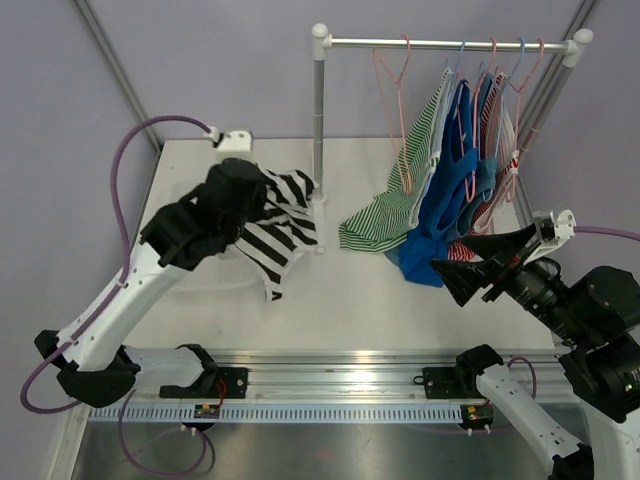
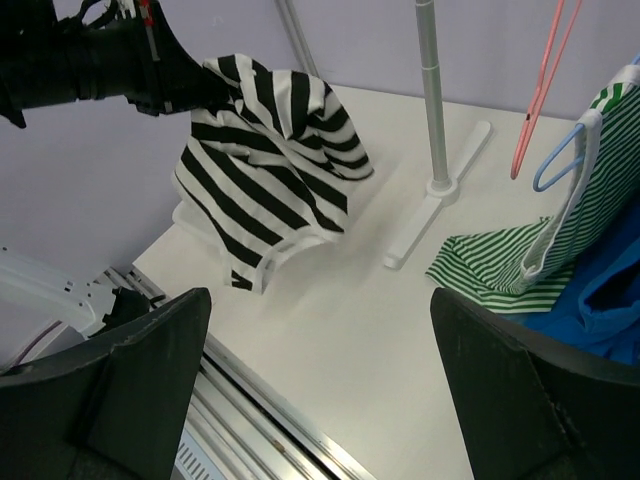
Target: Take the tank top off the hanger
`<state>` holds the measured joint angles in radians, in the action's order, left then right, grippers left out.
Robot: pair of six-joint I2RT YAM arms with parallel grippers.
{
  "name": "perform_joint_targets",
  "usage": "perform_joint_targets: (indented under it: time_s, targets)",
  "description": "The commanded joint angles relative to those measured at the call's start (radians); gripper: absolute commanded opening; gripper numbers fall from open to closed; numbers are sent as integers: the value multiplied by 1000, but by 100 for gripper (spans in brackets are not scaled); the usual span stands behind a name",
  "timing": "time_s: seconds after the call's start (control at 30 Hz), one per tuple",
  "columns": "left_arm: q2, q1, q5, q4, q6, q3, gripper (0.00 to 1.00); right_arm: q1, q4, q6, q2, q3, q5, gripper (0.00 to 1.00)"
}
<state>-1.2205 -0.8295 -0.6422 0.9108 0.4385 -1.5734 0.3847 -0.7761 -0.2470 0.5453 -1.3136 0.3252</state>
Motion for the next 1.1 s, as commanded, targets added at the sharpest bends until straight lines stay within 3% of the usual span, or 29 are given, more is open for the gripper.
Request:
perform_joint_targets:
  time_s: [0.0,0.2,0.43,0.53,0.63,0.67,0.73,0.83,0.87,0.97,1.07]
  targets:
    - [12,220,109,48,-95,-109,0,6,73,-14,-15,22,-18,99]
    - [-106,554,352,37,-136,-159,0,6,116,-17,-27,48,-12,99]
    - [-293,685,420,-6,-135,-30,0,6,147,-5,-28,59,5,99]
    - [-426,731,484,40,-126,-49,0,6,164,-15,-19,62,23,100]
    - [-458,733,483,68,-113,-40,3,6,144,-50,25,37,-21,100]
    - [-447,733,472,66,-110,-30,8,6,123,-60,47,-4,-78,99]
    - [-432,733,449,71,-106,-27,40,6,68,-83,117,-68,-153,100]
    - [-366,733,449,83,-106,-33,63,6,38,-98,195,-131,-273,100]
    - [-341,731,450,82,-107,-34,99,6,46,-98,211,-160,-303,100]
    - [-222,733,458,92,-115,-33,99,6,41,-92,306,-237,-389,99]
    - [-17,725,498,33,-132,76,99,6,-28,-71,442,-338,-405,99]
